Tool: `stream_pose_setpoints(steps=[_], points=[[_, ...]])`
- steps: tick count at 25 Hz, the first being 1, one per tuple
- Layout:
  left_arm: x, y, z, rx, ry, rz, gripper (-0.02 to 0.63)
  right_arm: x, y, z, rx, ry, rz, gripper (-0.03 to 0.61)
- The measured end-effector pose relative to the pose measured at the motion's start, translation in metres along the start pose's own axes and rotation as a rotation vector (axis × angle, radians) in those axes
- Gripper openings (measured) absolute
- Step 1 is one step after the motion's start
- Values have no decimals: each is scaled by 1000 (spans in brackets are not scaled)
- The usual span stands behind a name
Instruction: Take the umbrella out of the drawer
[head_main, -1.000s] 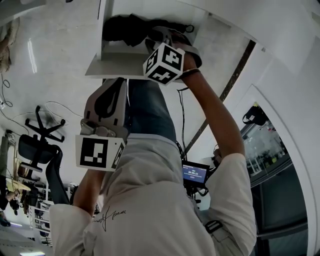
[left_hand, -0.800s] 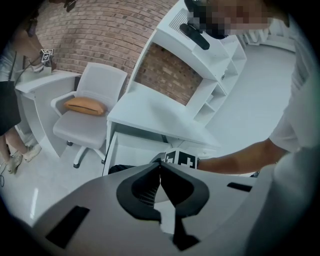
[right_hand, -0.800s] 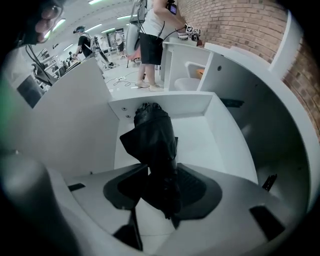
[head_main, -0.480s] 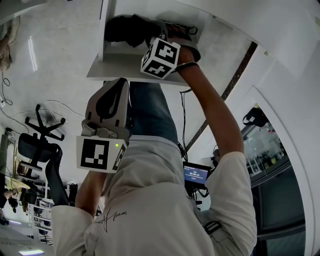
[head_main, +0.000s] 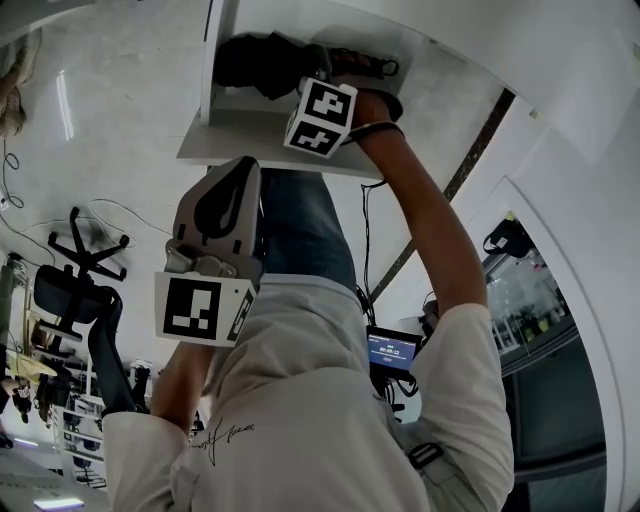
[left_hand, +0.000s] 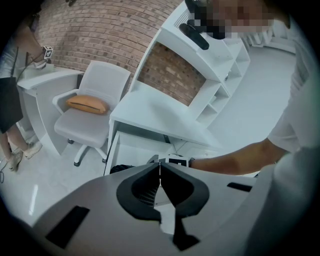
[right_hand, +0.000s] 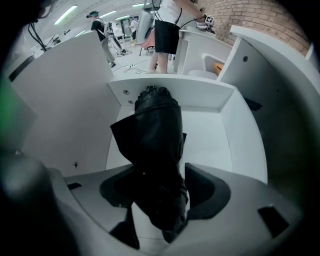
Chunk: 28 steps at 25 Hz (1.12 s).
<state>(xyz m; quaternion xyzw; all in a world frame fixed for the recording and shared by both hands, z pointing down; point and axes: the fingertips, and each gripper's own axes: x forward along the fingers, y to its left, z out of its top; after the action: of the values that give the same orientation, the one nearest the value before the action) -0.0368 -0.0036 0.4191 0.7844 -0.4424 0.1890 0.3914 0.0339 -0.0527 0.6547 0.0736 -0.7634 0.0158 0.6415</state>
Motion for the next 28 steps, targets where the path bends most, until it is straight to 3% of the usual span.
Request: stream_pose_setpoints(steps=[17,23,28], points=[[6,10,-12,18,29,-7,17,19,-1,5,-45,15,-15,247],[8,12,-22,8,40,-5,17,31,-3,2,-115,48,-81,250],[6,10,-21,4,32,-5,17,33,-3,-1,-73,70,-12,249]])
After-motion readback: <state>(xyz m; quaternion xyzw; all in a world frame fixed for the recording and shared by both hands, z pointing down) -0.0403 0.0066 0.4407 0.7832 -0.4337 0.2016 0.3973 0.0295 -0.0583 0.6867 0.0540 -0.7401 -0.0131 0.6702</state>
